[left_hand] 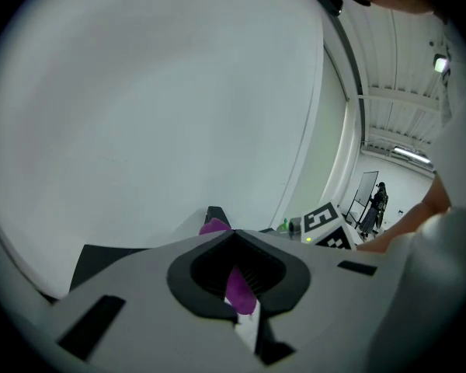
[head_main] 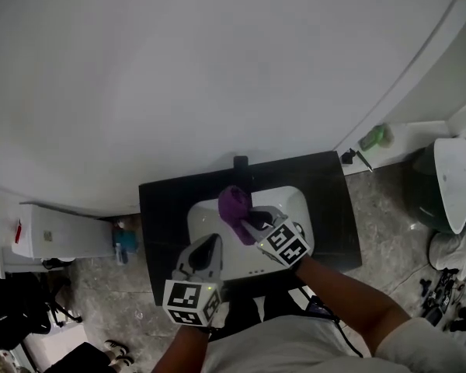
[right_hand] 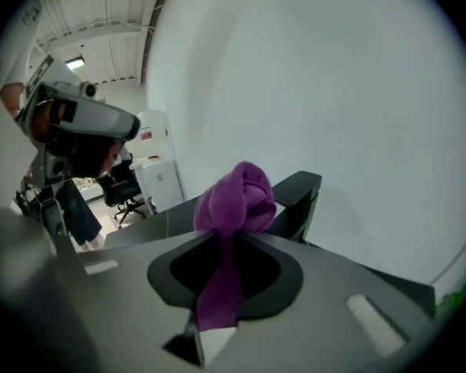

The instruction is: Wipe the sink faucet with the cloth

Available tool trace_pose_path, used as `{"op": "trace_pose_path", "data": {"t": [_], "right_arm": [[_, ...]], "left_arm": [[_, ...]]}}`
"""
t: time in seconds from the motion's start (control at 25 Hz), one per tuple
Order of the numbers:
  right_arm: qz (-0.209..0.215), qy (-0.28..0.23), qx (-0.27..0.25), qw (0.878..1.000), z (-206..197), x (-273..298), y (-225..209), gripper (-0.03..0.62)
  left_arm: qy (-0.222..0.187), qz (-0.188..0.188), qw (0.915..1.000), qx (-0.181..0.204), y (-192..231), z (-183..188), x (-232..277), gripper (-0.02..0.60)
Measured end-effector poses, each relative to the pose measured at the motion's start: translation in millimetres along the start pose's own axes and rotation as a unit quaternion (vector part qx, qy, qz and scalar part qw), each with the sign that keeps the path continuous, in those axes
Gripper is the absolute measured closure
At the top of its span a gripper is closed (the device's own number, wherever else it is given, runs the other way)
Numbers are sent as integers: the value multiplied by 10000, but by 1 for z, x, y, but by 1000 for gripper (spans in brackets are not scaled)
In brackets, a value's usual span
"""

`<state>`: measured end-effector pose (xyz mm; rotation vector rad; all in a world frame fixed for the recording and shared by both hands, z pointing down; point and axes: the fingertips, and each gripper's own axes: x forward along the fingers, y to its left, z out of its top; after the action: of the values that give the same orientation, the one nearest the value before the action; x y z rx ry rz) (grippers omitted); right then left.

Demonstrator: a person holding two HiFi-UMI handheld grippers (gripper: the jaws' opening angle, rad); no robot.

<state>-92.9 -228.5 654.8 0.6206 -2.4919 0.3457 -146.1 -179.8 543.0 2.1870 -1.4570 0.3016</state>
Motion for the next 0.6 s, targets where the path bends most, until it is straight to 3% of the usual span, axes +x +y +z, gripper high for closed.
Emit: {"op": "trace_pose_path", "data": {"t": [0.16,0.28,0.6], "right_arm": [[-378,118,-218,9990,16,31,-37,534],[-459,241,-176,9985,5,47,-50,534],[-115,294,308,9990,-29,7,-1,536]], "left_arm": [[48,-40,10000,70,-3,-1,2,575],[76,-20,10000,53,-3,-4,3,575],[26,12,10000,-15,5,-4,-3,575]]}}
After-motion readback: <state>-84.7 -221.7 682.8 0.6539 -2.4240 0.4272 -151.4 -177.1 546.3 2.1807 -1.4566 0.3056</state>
